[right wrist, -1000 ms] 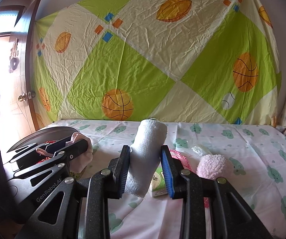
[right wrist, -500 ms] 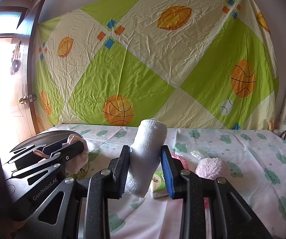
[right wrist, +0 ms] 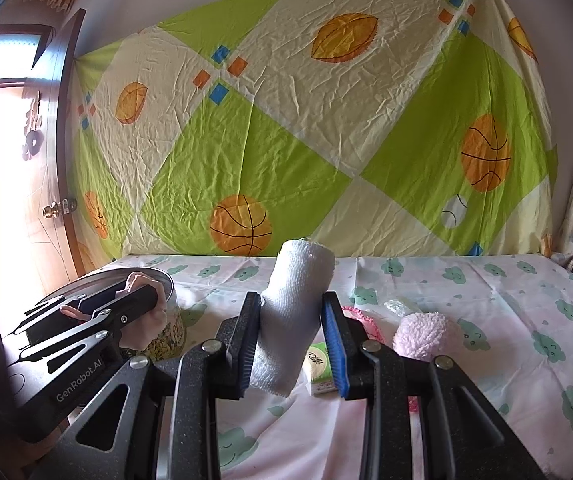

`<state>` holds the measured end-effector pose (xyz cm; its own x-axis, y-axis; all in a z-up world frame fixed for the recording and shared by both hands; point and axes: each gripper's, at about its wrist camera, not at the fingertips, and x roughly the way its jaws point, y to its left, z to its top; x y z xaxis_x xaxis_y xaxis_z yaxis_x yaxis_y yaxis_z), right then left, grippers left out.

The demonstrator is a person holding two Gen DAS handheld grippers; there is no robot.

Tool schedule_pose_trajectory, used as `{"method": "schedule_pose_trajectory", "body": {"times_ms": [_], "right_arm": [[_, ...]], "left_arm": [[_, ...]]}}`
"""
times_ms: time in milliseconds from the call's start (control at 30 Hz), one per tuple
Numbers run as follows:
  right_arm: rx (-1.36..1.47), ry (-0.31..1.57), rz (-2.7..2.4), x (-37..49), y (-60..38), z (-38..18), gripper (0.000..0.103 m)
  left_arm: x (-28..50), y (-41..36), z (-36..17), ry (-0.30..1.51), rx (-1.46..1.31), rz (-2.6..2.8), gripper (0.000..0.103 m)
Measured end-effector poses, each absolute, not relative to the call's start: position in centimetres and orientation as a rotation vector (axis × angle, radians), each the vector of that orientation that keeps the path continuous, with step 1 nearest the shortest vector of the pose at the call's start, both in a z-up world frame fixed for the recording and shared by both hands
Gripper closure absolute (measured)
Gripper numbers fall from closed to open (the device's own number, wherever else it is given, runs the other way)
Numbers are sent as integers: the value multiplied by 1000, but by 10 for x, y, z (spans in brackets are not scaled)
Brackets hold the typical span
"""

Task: Organize soft objects
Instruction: 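Carry the pink cloth with the left tool while the right tool carries the towel over the tin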

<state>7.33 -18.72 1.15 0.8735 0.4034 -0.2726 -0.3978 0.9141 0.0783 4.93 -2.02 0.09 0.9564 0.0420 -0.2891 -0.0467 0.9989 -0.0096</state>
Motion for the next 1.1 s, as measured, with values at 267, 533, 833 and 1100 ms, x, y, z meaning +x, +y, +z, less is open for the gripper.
{"method": "schedule_pose_trajectory", "body": {"times_ms": [267,533,833,1100], "right_arm": [[7,282,423,68,-185,11,69],[-5,286,456,64,-171,11,69],[14,285,480,63,-165,11,69],[-3,284,524,59,-147,10,69]], "left_arm": [[42,-14,2,283,-29,54,83],[32,-3,3,273,-45,69,83],[21,17,2,258,-77,104,83],[17,28,2,252,-82,126,84]]}}
